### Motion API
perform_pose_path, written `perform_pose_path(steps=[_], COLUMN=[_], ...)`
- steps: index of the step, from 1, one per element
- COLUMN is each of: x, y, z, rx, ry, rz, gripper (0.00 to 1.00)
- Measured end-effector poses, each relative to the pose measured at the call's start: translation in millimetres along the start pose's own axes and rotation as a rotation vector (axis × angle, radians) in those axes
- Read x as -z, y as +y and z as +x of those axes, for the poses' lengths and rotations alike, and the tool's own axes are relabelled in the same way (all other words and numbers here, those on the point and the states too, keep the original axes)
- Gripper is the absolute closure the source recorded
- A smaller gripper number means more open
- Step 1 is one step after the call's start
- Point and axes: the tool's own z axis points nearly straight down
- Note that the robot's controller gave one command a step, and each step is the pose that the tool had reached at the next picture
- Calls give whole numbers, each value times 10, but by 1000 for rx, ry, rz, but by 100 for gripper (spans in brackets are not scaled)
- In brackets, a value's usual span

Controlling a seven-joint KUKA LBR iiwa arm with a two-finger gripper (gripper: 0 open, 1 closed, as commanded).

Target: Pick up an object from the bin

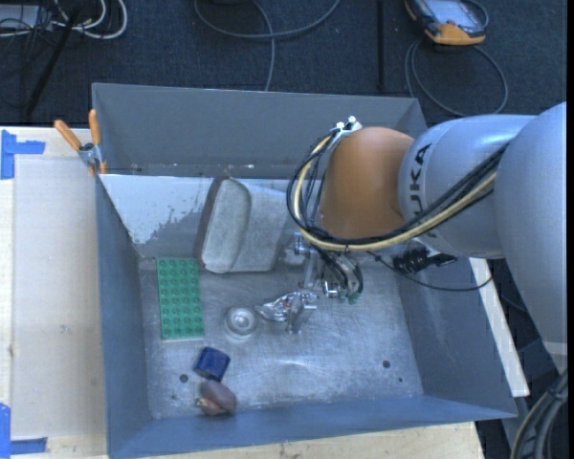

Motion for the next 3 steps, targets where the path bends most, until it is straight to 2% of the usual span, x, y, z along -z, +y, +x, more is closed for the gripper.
perform_pose_path(steps=[1,2,3], x=[35,-294,-279], y=[-60,-71,-70], z=[12,91,80], rx=[-94,-113,-112], ry=[2,-1,2], rz=[0,-2,-1], gripper=[0,0,0])
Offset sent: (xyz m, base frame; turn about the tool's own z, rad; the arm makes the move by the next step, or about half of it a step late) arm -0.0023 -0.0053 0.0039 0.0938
